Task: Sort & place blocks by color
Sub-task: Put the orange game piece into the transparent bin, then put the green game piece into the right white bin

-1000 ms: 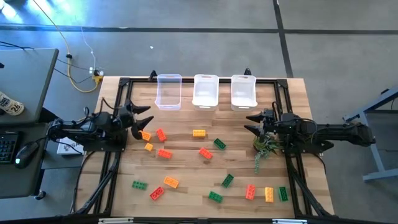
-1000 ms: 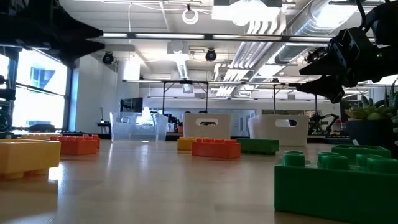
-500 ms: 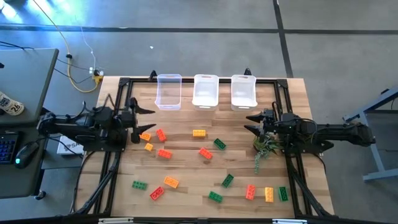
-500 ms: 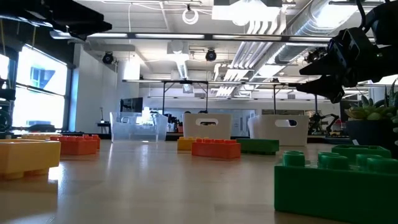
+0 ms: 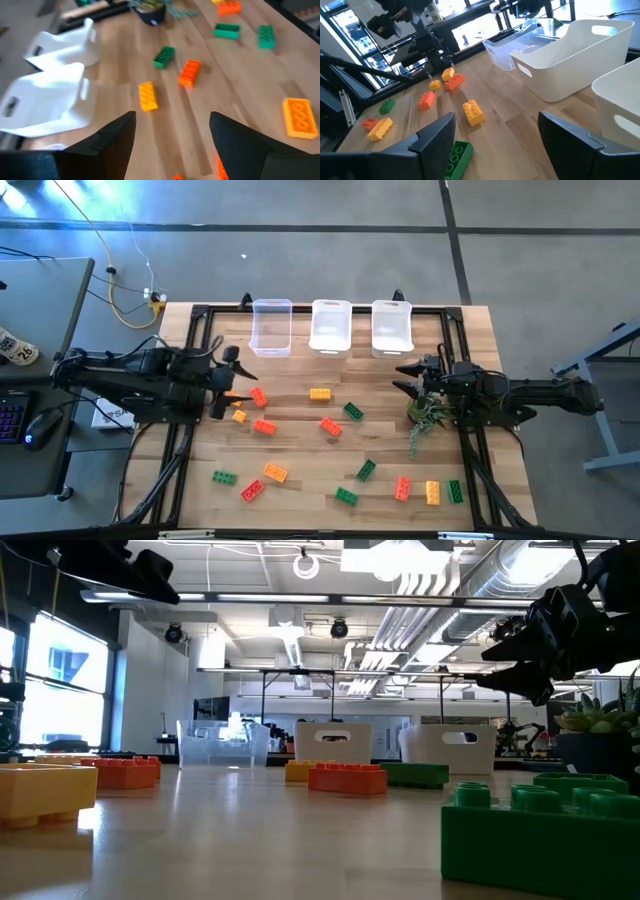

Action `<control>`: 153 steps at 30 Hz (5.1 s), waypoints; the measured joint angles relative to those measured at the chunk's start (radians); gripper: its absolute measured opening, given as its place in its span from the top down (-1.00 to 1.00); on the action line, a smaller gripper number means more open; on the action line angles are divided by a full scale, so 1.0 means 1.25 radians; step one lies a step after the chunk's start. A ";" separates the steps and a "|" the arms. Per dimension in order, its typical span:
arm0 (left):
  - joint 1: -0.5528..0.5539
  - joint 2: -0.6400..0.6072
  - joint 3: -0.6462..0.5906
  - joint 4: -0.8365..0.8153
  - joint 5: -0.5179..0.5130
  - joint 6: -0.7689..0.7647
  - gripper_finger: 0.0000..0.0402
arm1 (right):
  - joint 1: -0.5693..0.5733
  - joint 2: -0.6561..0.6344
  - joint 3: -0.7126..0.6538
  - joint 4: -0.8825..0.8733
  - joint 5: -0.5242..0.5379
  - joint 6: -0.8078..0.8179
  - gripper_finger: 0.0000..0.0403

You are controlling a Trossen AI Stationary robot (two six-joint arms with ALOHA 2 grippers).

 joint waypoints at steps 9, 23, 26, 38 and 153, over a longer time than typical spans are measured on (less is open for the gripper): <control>-0.060 0.158 0.003 0.000 0.019 -0.012 -0.20 | 0.000 0.000 0.000 -0.002 0.000 0.000 -0.34; -0.166 0.359 0.003 0.027 -0.005 -0.072 -0.20 | 0.000 0.000 0.000 -0.002 0.000 0.000 -0.34; -0.177 0.390 0.003 0.038 -0.005 -0.072 -0.20 | 0.000 0.000 0.000 -0.002 0.000 0.000 -0.34; -0.185 0.509 0.003 0.040 -0.002 -0.106 -0.20 | 0.000 0.000 0.000 -0.002 0.000 0.000 -0.34; 0.642 0.847 0.374 -0.052 -0.025 -0.344 0.06 | 0.000 0.000 0.001 -0.002 0.057 0.571 -0.34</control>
